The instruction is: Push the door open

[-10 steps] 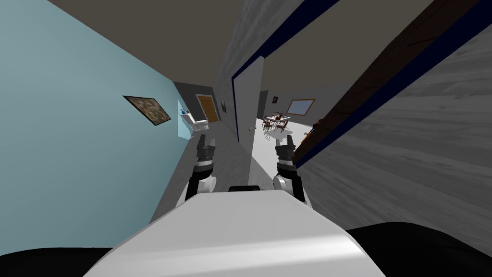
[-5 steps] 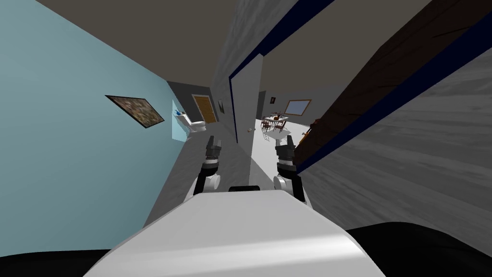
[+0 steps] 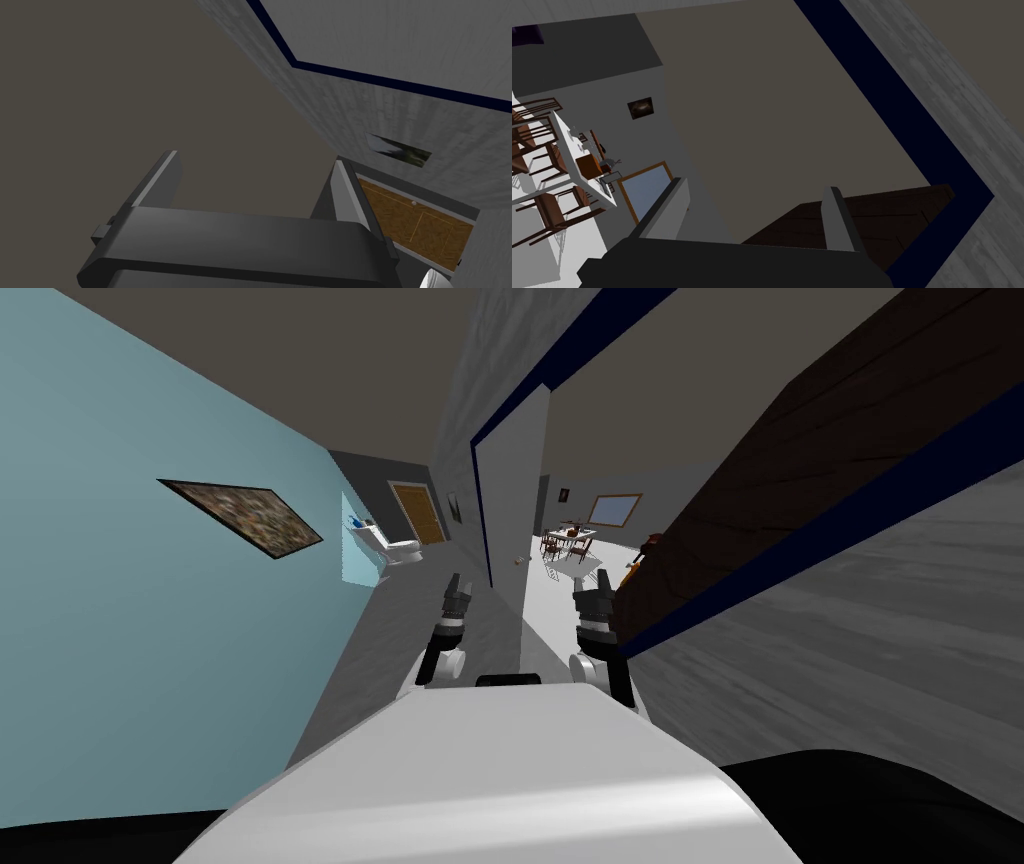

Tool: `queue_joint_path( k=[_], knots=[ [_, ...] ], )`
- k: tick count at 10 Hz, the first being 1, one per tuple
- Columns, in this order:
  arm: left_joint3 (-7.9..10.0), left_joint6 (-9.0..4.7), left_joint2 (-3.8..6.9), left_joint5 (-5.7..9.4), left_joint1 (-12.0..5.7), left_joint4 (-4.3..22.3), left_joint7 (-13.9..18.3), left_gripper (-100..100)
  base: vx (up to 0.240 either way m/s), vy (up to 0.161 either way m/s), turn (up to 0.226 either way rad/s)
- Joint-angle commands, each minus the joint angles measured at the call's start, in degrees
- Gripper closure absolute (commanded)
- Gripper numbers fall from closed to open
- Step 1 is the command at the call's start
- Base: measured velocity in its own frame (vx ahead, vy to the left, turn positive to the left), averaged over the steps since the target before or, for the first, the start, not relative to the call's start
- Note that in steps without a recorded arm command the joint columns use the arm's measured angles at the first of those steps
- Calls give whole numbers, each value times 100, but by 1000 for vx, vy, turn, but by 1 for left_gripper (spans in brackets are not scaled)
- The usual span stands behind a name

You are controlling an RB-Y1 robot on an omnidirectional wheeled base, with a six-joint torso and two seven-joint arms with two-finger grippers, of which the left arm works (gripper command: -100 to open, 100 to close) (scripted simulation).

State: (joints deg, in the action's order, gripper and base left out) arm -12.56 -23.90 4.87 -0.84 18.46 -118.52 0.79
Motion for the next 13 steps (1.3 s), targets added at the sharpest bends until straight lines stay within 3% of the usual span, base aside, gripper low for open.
queue_joint_path(
  k=[1,13],
  knots=[
    [-77,25,73,40,-123,187,67,-100,114,53,-73],
    [-669,94,349,205,-849,1364,353,-100,95,37,-56]
  ],
)
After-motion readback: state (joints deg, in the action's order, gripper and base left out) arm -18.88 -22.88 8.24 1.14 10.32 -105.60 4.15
